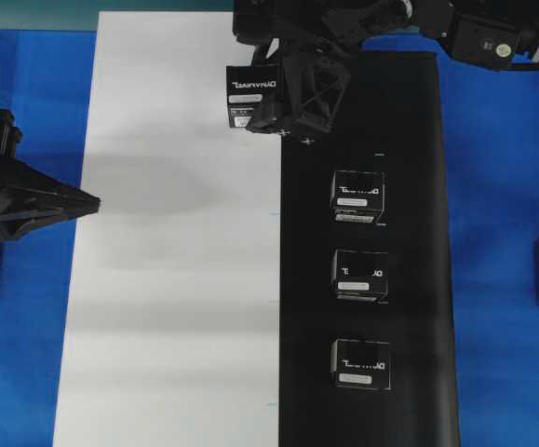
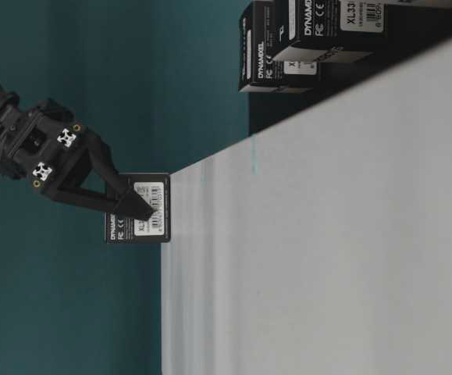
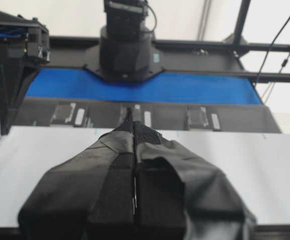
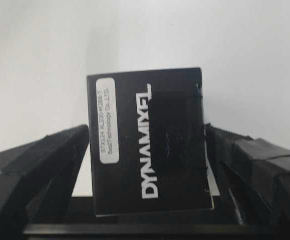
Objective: Place the box from the black base onto the white base.
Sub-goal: 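Open the right gripper to release the box on the white board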
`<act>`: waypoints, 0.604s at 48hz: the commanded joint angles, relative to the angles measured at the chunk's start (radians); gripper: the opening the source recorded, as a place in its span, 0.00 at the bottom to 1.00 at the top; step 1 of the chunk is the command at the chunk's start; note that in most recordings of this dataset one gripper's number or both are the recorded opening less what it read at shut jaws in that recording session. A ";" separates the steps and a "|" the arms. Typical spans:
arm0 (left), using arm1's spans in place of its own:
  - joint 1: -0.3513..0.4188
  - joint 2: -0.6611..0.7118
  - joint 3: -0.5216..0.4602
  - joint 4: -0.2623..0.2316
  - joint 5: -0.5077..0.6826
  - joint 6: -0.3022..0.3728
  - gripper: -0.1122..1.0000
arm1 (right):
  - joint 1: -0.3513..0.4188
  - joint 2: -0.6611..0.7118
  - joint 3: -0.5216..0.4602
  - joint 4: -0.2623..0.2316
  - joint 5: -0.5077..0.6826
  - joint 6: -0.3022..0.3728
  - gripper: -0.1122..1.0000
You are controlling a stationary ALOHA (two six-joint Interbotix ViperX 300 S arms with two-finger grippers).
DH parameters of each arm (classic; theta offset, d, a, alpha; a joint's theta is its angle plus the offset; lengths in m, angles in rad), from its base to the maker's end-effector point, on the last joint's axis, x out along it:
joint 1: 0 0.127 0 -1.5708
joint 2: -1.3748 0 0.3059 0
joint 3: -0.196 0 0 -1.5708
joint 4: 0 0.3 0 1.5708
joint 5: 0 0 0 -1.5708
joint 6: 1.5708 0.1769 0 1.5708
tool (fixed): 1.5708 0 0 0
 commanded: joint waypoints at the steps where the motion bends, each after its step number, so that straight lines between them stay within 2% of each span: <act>1: -0.006 0.005 -0.014 0.002 -0.006 -0.002 0.04 | 0.012 0.002 -0.002 0.002 -0.011 0.003 1.00; 13: -0.006 0.005 -0.012 0.002 -0.006 -0.002 0.04 | 0.006 -0.023 -0.003 0.003 -0.011 0.021 1.00; 29: -0.008 -0.009 -0.014 0.002 -0.006 -0.002 0.04 | -0.017 -0.147 0.028 0.006 -0.005 0.037 1.00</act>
